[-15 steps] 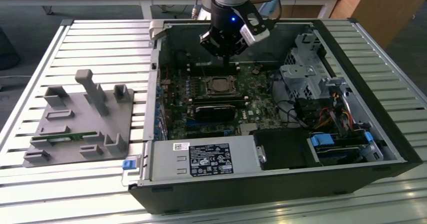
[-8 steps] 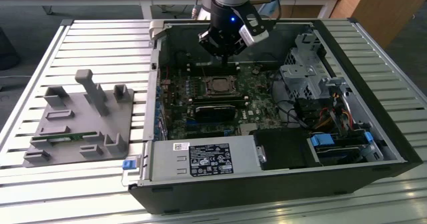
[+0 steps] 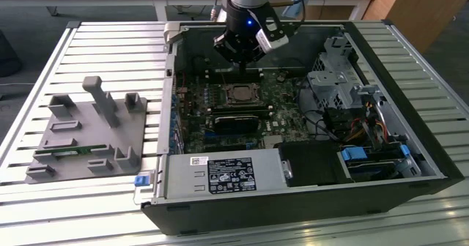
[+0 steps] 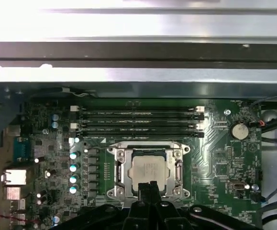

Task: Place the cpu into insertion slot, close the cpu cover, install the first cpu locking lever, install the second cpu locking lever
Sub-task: 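Install the first cpu locking lever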

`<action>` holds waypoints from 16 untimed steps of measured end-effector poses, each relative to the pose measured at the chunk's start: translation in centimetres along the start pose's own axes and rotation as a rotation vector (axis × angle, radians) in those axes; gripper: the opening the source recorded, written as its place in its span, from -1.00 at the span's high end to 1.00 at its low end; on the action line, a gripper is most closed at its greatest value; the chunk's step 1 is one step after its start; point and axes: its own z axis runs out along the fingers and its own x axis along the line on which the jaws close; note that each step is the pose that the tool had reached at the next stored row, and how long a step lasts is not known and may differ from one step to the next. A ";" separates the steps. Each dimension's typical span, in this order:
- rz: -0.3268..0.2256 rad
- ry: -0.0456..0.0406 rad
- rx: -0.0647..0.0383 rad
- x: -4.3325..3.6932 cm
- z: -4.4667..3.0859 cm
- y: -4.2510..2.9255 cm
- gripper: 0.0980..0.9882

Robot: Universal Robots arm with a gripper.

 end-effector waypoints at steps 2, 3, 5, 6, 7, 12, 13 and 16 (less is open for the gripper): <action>0.000 -0.0001 0.000 0.47 0.05 -0.01 0.98; 0.000 -0.0001 0.000 0.70 0.08 -0.02 0.98; 0.000 -0.0001 0.000 0.95 0.10 -0.02 0.98; 0.000 -0.0001 0.000 1.03 0.11 -0.03 0.98; 0.000 0.0000 0.000 1.12 0.12 -0.03 0.98; 0.000 -0.0002 0.000 2.19 0.19 -0.06 0.98; 0.000 -0.0003 0.000 2.52 0.21 -0.06 0.98; 0.000 -0.0004 0.000 3.20 0.29 -0.06 0.98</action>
